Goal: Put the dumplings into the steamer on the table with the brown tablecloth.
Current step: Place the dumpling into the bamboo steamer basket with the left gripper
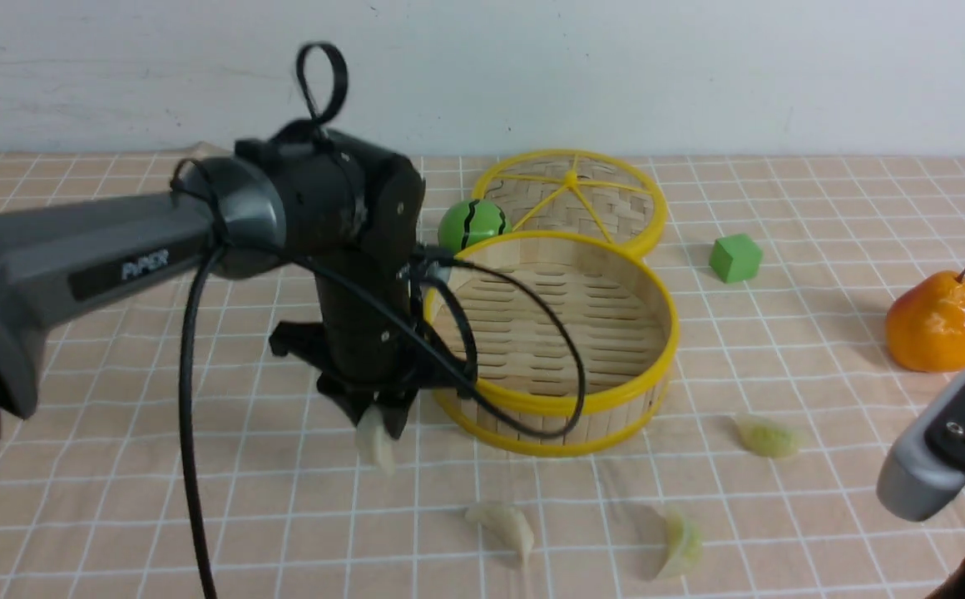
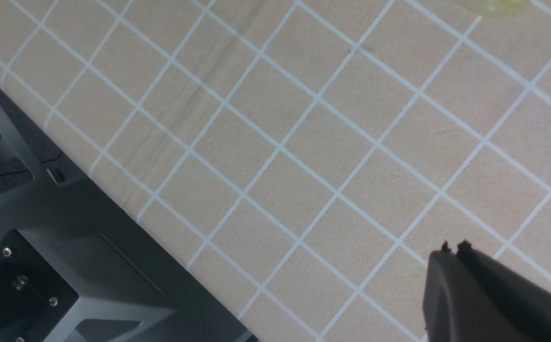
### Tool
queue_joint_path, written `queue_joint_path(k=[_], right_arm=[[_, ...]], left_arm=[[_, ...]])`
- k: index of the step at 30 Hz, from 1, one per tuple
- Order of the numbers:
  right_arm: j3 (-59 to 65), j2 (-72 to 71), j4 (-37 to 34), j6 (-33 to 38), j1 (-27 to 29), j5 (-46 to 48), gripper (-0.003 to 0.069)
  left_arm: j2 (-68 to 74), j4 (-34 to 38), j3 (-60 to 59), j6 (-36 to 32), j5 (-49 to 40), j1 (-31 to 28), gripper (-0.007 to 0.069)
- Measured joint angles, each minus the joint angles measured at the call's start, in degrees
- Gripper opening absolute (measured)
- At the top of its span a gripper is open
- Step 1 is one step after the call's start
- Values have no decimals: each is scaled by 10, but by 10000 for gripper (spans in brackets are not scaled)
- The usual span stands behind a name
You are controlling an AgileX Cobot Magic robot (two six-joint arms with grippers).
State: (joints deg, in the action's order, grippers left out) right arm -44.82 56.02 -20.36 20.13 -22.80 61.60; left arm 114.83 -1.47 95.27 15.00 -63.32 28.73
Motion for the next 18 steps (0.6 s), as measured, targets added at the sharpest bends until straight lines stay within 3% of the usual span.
queue_joint_path(k=[8,18], right_arm=[[0,0,0,0,0,-21,8],[0,0,0,0,0,-22,12]], left_arm=[[13,59,178,-2,18,0,158],[160,68,276,11,70,0,158]])
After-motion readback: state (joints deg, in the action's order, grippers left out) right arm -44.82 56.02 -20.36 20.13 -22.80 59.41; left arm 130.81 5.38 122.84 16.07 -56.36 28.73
